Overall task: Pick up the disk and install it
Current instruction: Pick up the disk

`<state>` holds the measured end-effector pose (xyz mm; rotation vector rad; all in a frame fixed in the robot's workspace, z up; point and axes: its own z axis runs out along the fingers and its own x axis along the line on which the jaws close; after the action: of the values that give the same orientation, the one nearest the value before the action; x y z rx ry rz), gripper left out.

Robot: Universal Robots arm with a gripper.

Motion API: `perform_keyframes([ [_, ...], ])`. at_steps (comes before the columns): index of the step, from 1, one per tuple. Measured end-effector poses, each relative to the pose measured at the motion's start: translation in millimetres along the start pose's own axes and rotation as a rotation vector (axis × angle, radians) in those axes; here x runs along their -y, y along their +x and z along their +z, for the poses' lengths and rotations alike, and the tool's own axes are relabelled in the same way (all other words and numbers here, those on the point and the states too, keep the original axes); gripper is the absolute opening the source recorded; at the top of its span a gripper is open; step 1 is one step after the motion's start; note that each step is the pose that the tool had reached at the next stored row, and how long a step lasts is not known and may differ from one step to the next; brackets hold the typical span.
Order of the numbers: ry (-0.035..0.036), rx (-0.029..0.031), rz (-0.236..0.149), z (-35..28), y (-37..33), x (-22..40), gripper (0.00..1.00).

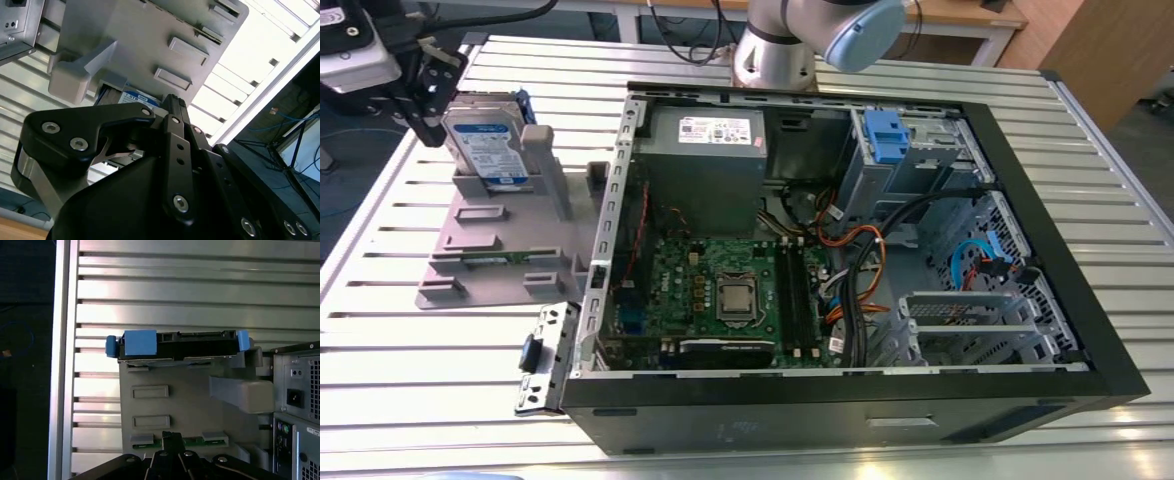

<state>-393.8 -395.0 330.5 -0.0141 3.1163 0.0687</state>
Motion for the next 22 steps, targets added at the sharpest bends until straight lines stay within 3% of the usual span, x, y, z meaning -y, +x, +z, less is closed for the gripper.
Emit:
perform_keyframes([
  [22, -0.0043, -0.0077, -0.175, 0.0, 0.0, 0.0, 0.11],
])
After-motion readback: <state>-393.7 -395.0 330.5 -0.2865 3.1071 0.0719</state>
